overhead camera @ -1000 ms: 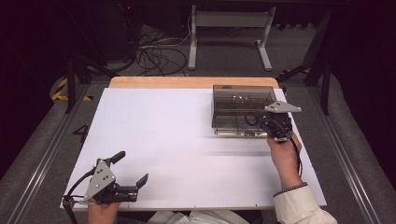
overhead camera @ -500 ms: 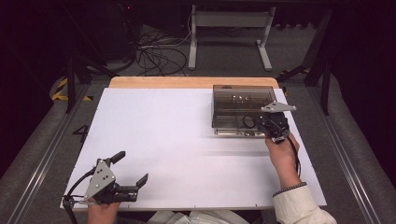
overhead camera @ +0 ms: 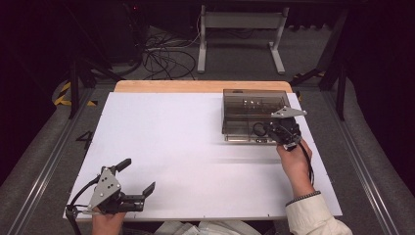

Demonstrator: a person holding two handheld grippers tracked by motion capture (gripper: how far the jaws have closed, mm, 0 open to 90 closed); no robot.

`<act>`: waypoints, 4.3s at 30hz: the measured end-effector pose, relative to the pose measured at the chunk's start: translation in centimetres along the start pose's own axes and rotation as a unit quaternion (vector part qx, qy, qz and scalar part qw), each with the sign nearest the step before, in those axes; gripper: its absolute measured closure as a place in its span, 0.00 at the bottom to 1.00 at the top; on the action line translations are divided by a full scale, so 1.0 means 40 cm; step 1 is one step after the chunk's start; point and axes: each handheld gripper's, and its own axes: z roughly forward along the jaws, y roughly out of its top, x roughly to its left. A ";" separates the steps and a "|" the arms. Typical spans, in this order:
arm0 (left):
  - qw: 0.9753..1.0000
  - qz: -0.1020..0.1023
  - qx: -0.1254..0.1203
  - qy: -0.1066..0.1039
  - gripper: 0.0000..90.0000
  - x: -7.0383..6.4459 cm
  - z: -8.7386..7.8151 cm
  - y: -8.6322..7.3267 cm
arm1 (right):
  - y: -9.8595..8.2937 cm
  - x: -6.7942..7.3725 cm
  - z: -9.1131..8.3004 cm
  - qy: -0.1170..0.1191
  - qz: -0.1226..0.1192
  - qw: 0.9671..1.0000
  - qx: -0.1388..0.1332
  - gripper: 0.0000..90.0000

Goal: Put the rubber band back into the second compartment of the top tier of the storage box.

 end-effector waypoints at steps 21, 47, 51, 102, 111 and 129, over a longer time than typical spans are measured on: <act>1.000 0.000 -0.002 0.000 0.01 0.000 -0.002 0.001 | 0.006 -0.001 -0.045 0.023 0.009 0.999 -0.042 0.65; 1.000 -0.001 -0.006 0.003 0.01 0.002 -0.007 0.003 | 0.023 0.014 -0.144 0.046 -0.014 0.996 -0.077 0.56; 1.000 0.000 -0.004 0.002 0.01 0.002 -0.008 0.004 | 0.022 0.021 -0.173 0.054 -0.024 0.995 -0.082 0.54; 1.000 -0.005 -0.013 -0.003 0.01 0.003 -0.013 0.008 | -0.137 0.128 -0.196 0.237 -0.081 0.954 -0.168 0.00; 1.000 -0.004 -0.012 -0.004 0.01 0.002 -0.011 0.007 | -0.182 0.126 -0.171 0.246 -0.071 0.953 -0.161 0.00; 1.000 -0.002 -0.005 -0.005 0.01 0.001 -0.004 0.002 | -0.259 0.128 -0.119 0.239 -0.064 0.961 -0.122 0.00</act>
